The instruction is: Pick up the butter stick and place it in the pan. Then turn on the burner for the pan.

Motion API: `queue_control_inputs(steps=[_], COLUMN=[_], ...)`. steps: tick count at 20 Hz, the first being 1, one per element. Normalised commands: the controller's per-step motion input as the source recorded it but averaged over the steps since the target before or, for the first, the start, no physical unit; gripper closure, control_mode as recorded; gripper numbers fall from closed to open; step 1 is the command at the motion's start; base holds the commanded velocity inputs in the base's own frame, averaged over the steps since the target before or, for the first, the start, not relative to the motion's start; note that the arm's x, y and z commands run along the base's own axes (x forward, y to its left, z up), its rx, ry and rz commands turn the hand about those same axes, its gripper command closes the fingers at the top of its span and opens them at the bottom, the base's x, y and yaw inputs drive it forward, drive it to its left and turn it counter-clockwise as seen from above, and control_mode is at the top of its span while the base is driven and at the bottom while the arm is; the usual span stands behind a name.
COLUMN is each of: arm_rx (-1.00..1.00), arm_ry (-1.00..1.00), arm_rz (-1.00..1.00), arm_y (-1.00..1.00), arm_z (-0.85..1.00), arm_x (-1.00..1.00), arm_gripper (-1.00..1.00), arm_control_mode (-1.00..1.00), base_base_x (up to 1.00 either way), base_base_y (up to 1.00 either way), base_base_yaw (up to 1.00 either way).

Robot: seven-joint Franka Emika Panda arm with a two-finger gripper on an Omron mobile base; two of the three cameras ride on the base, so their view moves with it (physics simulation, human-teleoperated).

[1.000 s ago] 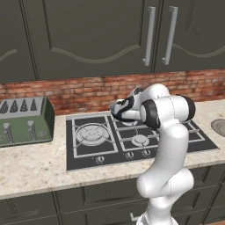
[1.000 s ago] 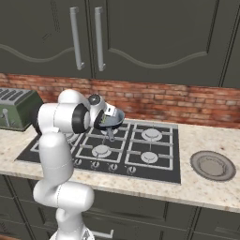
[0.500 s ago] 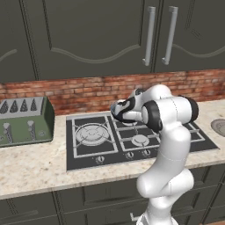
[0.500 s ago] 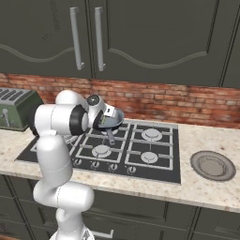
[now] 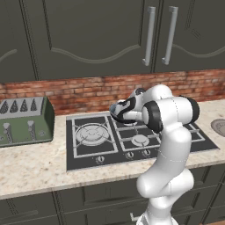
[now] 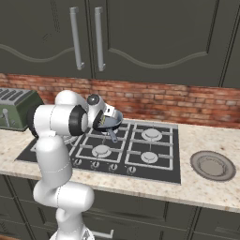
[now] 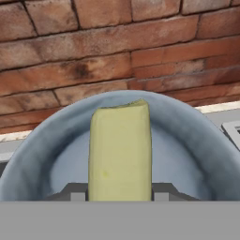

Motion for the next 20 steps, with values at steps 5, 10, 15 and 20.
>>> queue_control_inputs(steps=[5, 10, 15, 20], arm_rx=[0.0, 0.0, 0.0, 0.0], arm_ry=[0.0, 0.0, 0.0, 0.0], arm_rz=[0.0, 0.0, 0.0, 0.0], arm_y=[0.0, 0.0, 0.0, 0.0], arm_z=[0.0, 0.0, 0.0, 0.1], arm_x=[0.0, 0.0, -0.11, -0.28], arm_gripper=[-1.0, -1.0, -1.0, -1.0], arm_control_mode=[-1.0, -1.0, -1.0, -1.0], base_base_x=[0.0, 0.0, 0.0, 0.0], base_base_y=[0.0, 0.0, 0.0, 0.0], base_base_yaw=[0.0, 0.0, 0.0, 0.0])
